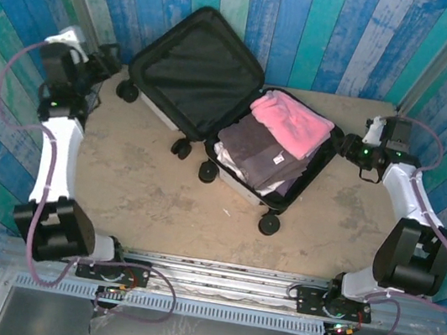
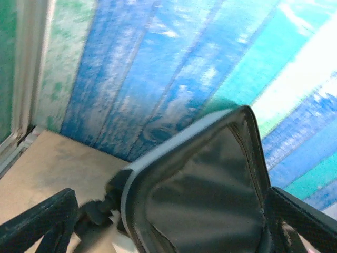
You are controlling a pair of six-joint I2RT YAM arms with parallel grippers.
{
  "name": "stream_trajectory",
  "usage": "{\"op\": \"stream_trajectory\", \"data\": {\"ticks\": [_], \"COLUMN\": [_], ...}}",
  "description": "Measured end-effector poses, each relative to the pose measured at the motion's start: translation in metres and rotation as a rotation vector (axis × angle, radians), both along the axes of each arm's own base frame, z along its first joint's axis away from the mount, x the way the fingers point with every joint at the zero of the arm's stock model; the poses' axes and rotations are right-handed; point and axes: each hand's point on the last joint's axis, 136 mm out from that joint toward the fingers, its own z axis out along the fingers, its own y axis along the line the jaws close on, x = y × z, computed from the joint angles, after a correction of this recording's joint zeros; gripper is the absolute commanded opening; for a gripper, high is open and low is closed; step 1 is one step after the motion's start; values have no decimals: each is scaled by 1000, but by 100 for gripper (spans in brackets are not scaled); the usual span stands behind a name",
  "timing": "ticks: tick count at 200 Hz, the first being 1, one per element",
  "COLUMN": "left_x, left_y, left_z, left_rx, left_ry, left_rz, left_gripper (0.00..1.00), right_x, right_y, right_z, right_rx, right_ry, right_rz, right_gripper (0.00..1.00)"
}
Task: Pack the luggage
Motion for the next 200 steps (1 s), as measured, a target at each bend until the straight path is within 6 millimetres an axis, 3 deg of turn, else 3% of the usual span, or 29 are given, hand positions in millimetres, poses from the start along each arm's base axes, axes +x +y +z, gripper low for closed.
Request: {"op": "stream_trajectory", "data": {"ticks": [17,47,66,137,151,176,200], "left_x": [4,-12,-24,-46,-37,-4,-4], "left_y": [28,43,46,28,15,-8,-20], "left_z": [-53,-160,-199,-232,-223,-192,-202], "left_rx": [-116,-348,-444,-288,-166,53,176], "left_ry": [86,245,325,481,512,429,401], "left_rz": [0,-10,-3,-89,-152,-273,-353], "left_gripper": [94,92,90,87,83,77,76], "right_x": [-4,-8,-11,-16,-17,-18,-20], "right_y": [1,4,4,13,15,17,17], "right_z": [-2,-6,-7,-4,-5,-7,-10], "right_rx": [-6,-7,-11,22,27,27,21], "right_ry": [-1,6,8,-13,-15,-19,-15], "right_rz": [11,33,42,84,94,106,115], "right_gripper": [59,60,60,61,61,61,62]}}
